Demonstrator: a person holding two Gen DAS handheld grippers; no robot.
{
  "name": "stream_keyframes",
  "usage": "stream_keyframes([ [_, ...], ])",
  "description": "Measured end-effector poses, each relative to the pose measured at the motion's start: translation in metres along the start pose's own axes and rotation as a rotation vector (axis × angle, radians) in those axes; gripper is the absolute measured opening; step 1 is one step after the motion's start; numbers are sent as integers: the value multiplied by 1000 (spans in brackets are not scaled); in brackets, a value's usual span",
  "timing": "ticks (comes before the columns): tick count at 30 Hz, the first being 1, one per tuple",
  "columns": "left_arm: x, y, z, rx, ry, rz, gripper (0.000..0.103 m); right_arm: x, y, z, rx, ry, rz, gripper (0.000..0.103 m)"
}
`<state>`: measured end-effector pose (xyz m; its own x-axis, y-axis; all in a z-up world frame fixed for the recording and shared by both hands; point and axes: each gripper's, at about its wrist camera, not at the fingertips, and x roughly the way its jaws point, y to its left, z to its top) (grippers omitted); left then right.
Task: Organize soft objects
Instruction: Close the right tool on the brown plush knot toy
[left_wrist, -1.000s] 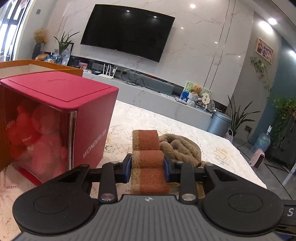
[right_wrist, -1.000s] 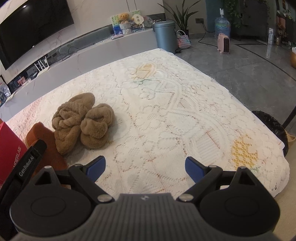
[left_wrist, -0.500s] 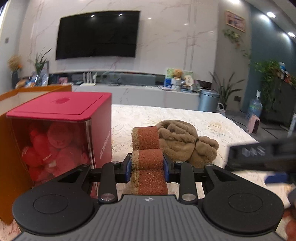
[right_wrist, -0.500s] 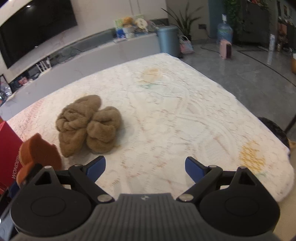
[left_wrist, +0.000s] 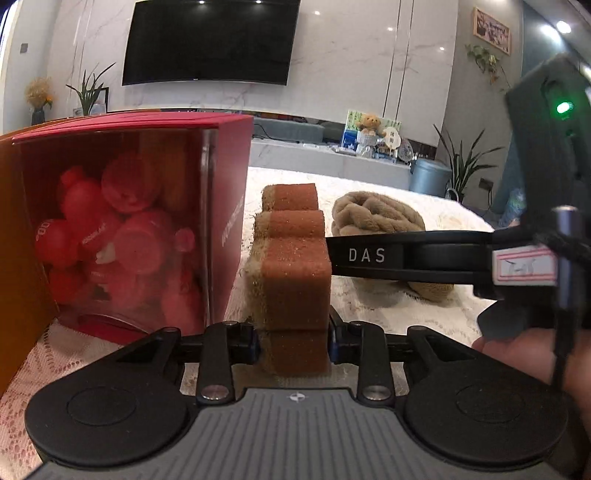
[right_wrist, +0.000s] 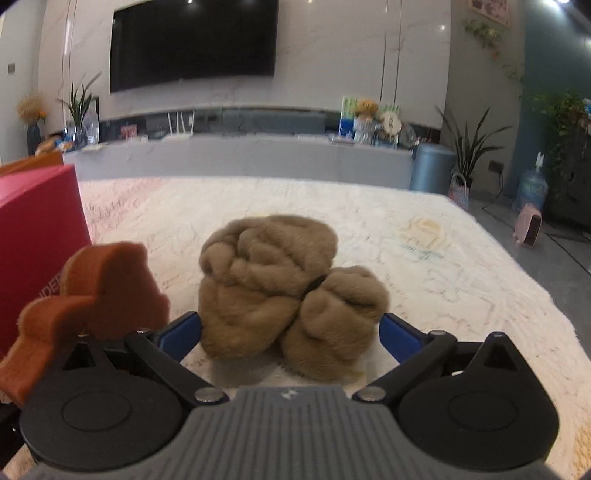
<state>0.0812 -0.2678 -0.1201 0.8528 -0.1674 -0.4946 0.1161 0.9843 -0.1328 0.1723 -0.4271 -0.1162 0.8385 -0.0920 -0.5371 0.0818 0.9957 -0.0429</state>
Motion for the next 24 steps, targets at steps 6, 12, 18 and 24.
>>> stream_keyframes([
  [6, -3, -10, -4, 49, -9, 12, 36, 15, -8, 5, 87, 44, -11, 100],
  [12, -3, -3, -5, 37, -8, -9, 36, 4, -7, 6, 110, 7, 24, 62],
  [18, -3, 1, -5, 12, -16, -14, 36, -18, -13, 16, -11, 63, 103, 27],
  [24, -4, 6, -4, 0, -17, -25, 36, -67, -13, 19, -171, 149, 211, 18],
])
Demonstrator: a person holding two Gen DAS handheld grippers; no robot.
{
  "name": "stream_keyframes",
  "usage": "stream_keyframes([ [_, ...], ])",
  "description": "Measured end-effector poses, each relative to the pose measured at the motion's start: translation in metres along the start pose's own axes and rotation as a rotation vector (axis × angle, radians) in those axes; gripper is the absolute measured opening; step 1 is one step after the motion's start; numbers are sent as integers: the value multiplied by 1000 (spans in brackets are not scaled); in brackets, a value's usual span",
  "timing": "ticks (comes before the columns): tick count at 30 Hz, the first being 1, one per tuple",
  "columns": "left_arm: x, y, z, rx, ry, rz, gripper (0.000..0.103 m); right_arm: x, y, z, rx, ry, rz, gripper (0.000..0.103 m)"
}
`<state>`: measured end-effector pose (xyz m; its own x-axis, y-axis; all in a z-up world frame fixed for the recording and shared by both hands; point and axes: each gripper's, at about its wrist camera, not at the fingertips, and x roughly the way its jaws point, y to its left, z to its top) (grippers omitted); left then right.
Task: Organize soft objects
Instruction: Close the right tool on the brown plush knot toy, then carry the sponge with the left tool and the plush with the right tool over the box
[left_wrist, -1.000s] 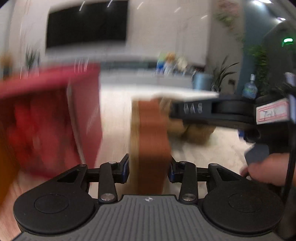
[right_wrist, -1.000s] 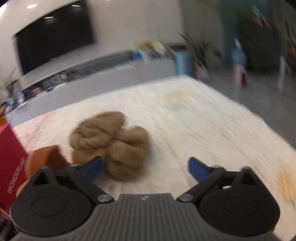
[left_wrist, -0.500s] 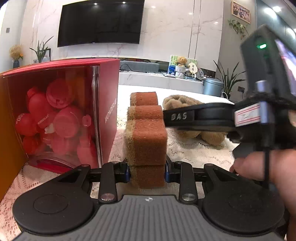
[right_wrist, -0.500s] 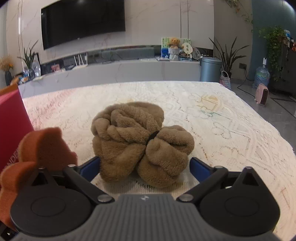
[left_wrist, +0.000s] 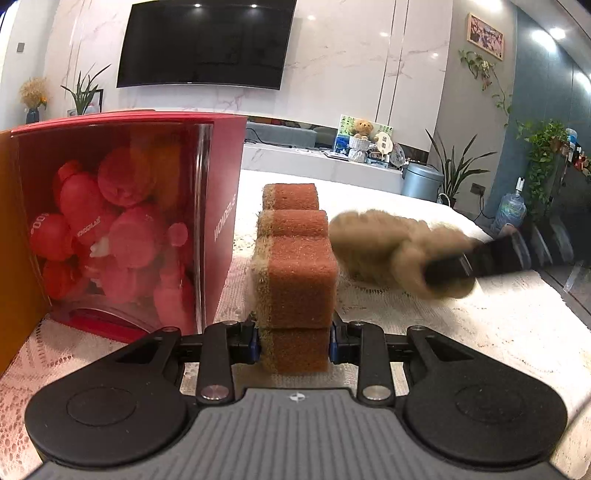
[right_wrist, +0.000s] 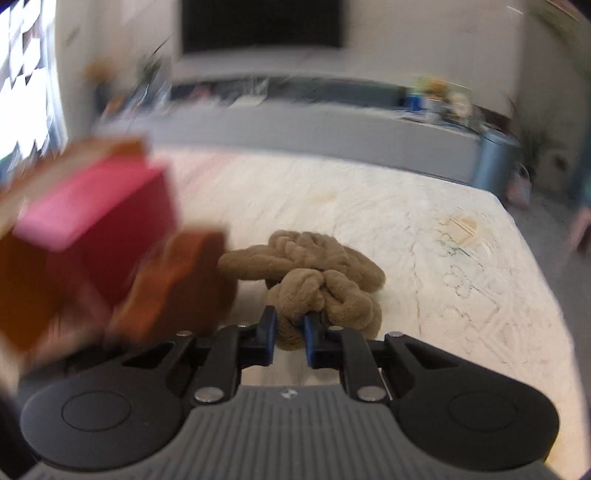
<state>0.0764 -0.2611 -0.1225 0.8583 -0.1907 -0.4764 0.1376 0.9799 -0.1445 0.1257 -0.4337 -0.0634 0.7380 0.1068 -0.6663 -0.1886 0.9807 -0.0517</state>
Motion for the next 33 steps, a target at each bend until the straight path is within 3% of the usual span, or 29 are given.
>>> stream_keyframes([
  [2, 0, 0, 0, 2, 0, -1, 36, 3, -2, -6, -1, 73, -73, 29],
  [4, -1, 0, 0, 5, 0, -3, 36, 8, -6, -11, 4, 135, -139, 61],
  [5, -1, 0, 0, 6, 0, -5, 36, 10, -6, -12, -7, 144, -177, 70],
  [7, -1, 1, 0, 8, 1, -5, 36, 9, -3, -13, -54, 93, -235, 93],
  [9, -1, 1, 0, 10, 2, -1, 36, 11, 2, -12, -105, 44, -286, 98],
  [12, -1, -1, 1, 21, 4, 4, 36, 21, -1, -15, -132, 37, -281, 98],
  [21, 0, -8, 4, 33, 8, 19, 35, 46, -25, -11, -94, -40, -132, 98],
  [23, 0, -7, 4, 23, 6, 2, 35, 53, -32, -14, -29, -69, -76, 95],
  [25, 0, -8, 3, 23, 1, -1, 35, 61, -28, -19, 8, -59, -9, 73],
  [29, -1, -5, 1, 13, -4, -1, 35, 66, -9, -15, -89, -68, -43, 59],
  [33, -3, -2, 1, 19, -10, -11, 35, 61, -13, -14, -41, -78, -34, 54],
])
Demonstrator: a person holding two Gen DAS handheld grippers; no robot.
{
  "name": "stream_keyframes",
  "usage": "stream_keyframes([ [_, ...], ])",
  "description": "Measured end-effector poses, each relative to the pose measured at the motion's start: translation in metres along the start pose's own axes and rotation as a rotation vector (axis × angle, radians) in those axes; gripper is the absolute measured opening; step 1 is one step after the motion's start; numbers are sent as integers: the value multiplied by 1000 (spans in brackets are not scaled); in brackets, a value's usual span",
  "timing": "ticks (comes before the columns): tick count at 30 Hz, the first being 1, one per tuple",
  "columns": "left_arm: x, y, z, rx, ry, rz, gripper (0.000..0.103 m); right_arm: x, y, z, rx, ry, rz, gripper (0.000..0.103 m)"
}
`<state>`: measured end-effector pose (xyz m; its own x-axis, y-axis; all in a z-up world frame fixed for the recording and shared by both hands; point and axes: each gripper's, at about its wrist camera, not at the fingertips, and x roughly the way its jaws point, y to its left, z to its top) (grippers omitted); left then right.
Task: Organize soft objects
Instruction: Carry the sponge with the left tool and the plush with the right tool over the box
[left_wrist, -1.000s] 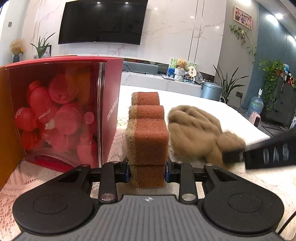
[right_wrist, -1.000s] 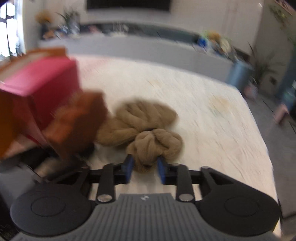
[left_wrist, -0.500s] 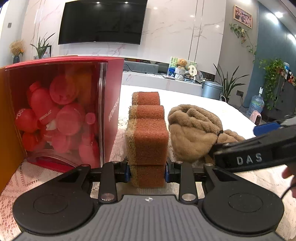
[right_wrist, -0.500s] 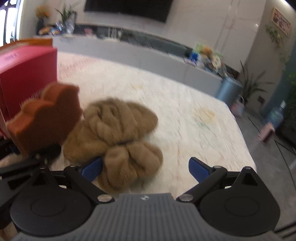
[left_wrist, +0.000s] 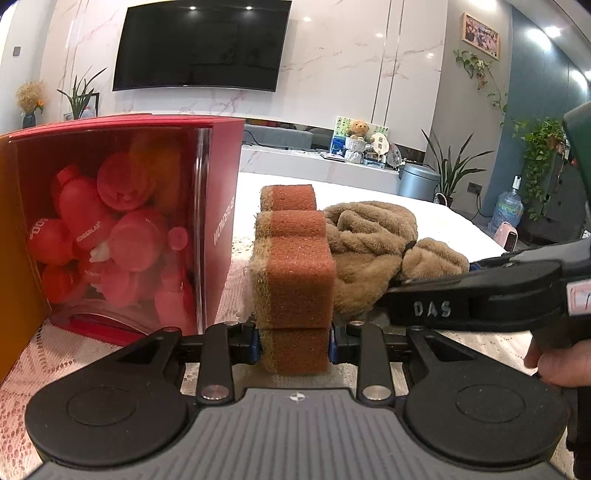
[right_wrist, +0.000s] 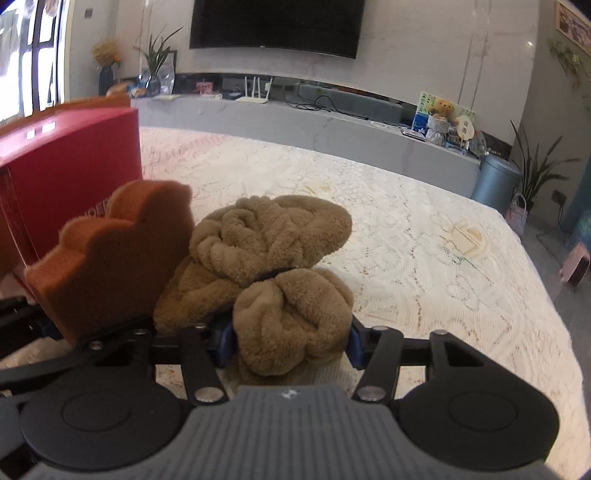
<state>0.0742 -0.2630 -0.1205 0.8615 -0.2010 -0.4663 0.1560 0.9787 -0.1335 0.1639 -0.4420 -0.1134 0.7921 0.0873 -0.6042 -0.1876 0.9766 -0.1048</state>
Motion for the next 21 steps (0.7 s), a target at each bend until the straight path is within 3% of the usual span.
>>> stream_keyframes([
  [7, -16, -9, 1, 147, -92, -38, 35, -11, -14, 3, 150, -51, -52, 54],
  [12, -32, -12, 16, 121, -121, -70, 35, -29, -17, 8, 184, -67, -67, 53],
  [21, -80, -7, 62, 30, -176, -131, 35, -103, 2, 39, 148, -183, -153, 53],
])
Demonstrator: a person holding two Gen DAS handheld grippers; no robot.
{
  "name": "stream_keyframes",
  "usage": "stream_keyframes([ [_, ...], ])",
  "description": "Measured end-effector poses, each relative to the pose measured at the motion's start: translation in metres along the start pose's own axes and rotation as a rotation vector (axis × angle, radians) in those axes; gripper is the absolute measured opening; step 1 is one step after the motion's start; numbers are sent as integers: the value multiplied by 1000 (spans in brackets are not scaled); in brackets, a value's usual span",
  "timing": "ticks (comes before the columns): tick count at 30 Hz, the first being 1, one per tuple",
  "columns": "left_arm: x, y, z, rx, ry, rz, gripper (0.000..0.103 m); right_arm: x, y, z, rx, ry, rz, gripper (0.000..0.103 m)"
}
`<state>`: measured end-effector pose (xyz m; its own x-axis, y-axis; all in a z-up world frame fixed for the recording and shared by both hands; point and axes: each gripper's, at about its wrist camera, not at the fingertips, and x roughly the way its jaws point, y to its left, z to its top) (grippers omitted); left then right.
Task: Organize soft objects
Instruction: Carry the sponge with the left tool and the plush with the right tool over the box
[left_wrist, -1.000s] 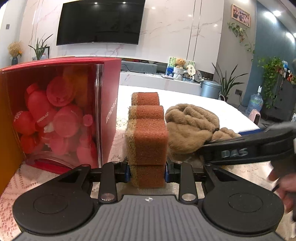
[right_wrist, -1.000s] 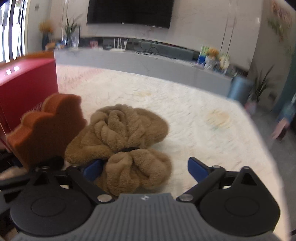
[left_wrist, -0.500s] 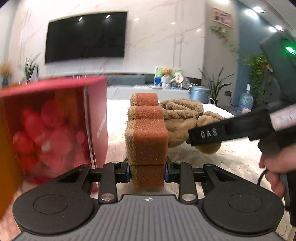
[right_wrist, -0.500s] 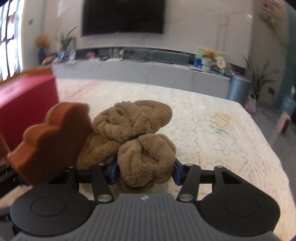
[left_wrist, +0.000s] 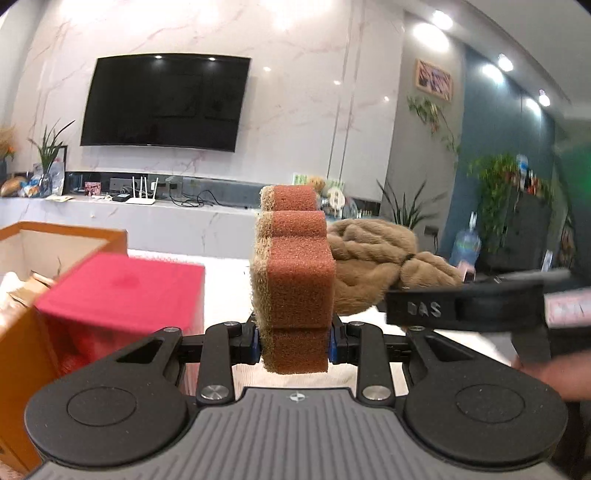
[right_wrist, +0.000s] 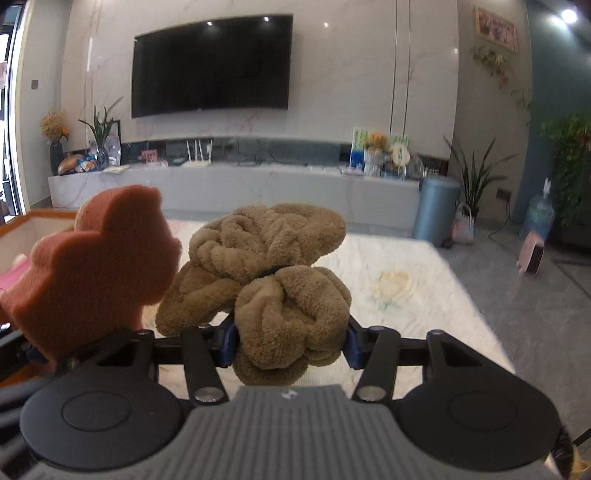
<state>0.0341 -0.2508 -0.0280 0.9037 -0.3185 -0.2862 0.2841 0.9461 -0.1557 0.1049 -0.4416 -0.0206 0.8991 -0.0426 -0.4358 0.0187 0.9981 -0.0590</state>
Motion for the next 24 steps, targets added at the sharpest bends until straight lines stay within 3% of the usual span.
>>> stream_keyframes([
  [3, -23, 8, 22, -12, -67, -20, 35, -37, 11, 17, 4, -94, -46, 53],
  [7, -57, 26, 46, -18, -189, -13, 35, -81, 38, 35, 32, -155, -49, 53],
  [11, -78, 54, 72, -109, -206, 6, 35, -115, 76, 52, 16, -194, -25, 53],
  [15, -90, 92, 101, -165, -192, 8, 35, -133, 118, 73, 21, -215, 15, 53],
  [19, -89, 147, 122, -288, -114, -40, 35, -141, 163, 93, 12, -222, 40, 53],
  [24, -64, 222, 126, -386, 16, -82, 35, -125, 198, 104, 123, -179, 93, 53],
])
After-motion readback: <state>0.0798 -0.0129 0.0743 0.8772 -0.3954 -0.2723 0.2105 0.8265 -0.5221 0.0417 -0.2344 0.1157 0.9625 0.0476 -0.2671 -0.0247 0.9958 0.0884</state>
